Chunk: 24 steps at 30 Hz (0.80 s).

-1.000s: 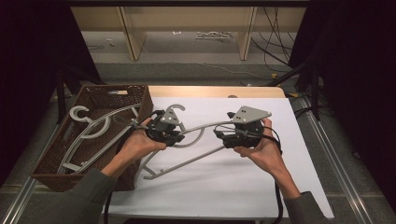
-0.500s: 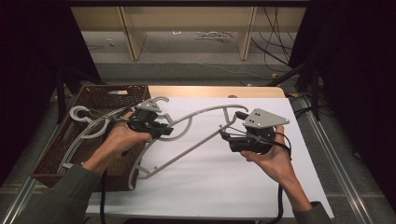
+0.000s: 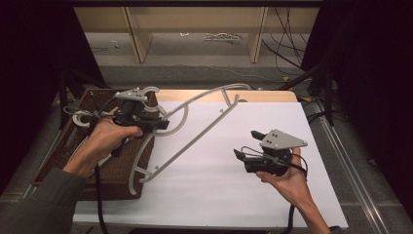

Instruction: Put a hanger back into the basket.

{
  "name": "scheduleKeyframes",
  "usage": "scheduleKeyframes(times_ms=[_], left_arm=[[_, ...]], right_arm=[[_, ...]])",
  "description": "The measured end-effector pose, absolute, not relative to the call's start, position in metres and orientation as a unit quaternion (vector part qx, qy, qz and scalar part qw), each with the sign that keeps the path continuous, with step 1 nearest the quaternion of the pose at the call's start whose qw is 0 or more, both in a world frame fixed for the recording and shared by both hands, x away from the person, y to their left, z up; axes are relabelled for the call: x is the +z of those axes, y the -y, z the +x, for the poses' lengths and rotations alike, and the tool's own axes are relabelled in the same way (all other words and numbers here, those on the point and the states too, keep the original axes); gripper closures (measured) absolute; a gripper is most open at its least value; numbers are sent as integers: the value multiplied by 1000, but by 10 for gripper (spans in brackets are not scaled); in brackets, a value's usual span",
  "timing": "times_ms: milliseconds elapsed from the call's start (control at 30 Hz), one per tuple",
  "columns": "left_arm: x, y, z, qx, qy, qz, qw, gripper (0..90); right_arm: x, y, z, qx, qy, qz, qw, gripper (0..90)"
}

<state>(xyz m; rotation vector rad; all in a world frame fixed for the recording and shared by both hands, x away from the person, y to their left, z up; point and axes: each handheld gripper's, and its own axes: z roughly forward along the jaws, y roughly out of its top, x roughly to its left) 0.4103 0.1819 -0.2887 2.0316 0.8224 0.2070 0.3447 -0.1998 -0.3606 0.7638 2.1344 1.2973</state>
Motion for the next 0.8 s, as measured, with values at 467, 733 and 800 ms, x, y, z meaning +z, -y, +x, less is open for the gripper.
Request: scheduleKeyframes(times_ms=[467, 733, 800], left_arm=[[-273, -220, 416, 108, -368, 811, 442, 814], [-265, -258, 423, 135, -406, 797, 427, 814], [-265, -262, 425, 138, -406, 798, 424, 814]], right_arm=[[-378, 196, 336, 482, -791, 279, 253, 232], [-391, 194, 328, 484, -792, 275, 251, 232], [-392, 194, 327, 481, -795, 275, 246, 232]])
